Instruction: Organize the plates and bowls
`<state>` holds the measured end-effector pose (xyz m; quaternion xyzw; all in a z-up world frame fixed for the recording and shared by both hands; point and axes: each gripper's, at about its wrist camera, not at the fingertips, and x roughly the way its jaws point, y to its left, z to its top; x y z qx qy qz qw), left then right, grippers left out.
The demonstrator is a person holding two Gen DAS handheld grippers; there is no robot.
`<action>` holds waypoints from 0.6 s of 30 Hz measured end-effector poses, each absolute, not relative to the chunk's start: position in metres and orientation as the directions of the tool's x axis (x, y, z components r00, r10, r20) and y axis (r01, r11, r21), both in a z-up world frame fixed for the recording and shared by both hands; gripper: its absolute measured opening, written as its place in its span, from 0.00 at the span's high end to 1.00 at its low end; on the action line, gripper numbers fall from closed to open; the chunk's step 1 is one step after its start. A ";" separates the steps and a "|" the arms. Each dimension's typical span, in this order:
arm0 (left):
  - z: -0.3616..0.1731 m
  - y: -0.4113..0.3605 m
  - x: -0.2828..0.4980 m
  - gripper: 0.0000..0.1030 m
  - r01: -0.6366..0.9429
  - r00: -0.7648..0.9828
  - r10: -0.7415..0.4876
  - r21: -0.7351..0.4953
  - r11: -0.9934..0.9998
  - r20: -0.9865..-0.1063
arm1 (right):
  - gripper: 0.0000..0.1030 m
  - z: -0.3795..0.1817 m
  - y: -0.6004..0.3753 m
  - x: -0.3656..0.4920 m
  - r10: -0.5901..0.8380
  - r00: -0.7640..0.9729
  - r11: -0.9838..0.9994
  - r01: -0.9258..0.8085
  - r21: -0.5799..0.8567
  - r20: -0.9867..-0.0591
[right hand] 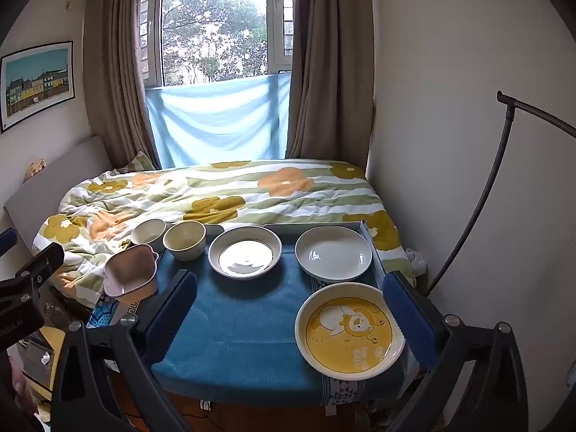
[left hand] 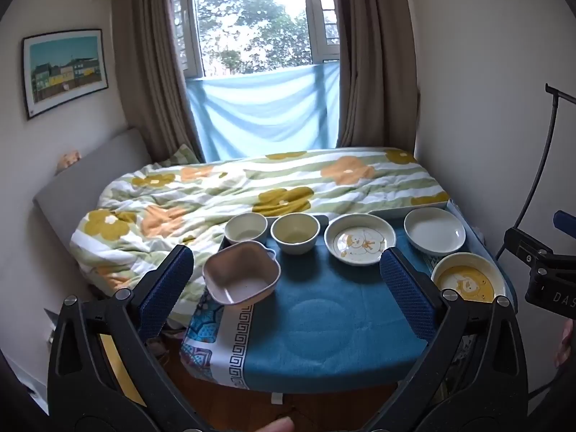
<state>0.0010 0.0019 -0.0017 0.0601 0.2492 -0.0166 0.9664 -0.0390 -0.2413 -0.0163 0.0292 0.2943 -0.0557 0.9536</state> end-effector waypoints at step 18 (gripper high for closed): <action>-0.001 0.006 0.002 0.00 0.040 0.881 0.020 0.116 0.992 -0.474 | 0.00 -0.018 -0.235 -0.036 -0.099 0.823 0.992 0.123 0.005 -0.560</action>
